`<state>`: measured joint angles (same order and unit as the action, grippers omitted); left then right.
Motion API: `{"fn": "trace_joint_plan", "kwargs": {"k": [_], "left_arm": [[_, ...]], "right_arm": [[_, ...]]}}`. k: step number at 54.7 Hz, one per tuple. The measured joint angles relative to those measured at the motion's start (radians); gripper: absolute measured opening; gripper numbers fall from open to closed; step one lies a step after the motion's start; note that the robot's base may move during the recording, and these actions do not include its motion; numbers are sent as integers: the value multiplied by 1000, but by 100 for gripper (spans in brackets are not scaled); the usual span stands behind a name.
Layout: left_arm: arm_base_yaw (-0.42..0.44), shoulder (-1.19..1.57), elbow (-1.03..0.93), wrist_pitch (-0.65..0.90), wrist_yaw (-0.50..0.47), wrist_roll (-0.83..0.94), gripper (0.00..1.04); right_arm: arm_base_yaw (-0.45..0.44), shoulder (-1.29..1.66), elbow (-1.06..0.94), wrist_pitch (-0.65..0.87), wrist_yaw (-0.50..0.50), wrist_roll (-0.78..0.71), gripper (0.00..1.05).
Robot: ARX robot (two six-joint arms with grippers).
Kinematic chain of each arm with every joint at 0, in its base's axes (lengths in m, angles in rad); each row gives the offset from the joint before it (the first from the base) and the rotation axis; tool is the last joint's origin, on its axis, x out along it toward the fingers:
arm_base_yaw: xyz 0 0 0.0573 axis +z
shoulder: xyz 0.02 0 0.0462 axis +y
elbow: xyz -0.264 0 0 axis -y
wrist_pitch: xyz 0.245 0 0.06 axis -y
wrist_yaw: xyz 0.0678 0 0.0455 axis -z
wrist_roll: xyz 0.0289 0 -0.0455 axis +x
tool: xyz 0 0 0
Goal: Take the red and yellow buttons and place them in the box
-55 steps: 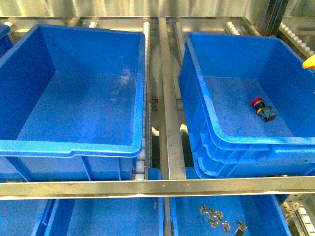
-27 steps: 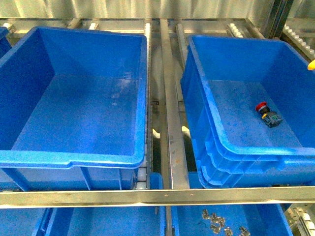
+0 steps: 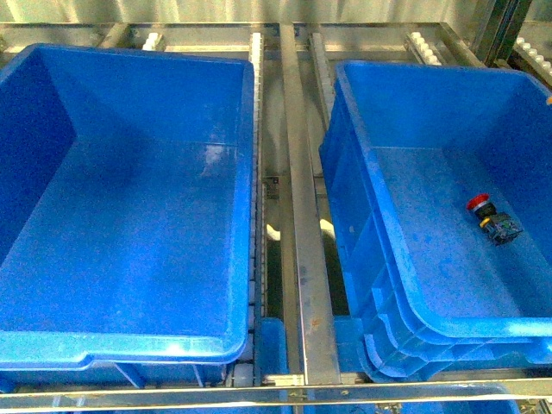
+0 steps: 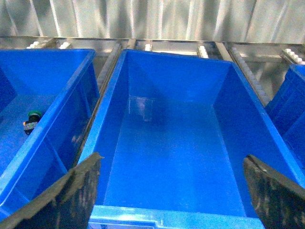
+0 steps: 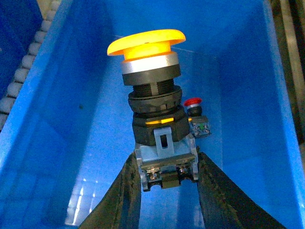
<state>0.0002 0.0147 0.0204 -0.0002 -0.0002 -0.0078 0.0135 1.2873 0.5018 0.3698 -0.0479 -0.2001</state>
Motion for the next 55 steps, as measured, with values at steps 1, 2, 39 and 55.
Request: {"fn": "trace_joint_plan", "kwargs": {"k": [1, 2, 39, 55], "left_arm": [[0, 0, 0, 0, 0, 0, 97], [0, 0, 0, 0, 0, 2, 99], [0, 0, 0, 0, 0, 2, 97], [0, 0, 0, 0, 0, 2, 97]], "right_arm": [[0, 27, 17, 6, -3, 3, 26], [0, 55, 35, 12, -5, 7, 26], [32, 793, 682, -35, 116, 155, 26], [23, 909, 824, -63, 172, 143, 61]]}}
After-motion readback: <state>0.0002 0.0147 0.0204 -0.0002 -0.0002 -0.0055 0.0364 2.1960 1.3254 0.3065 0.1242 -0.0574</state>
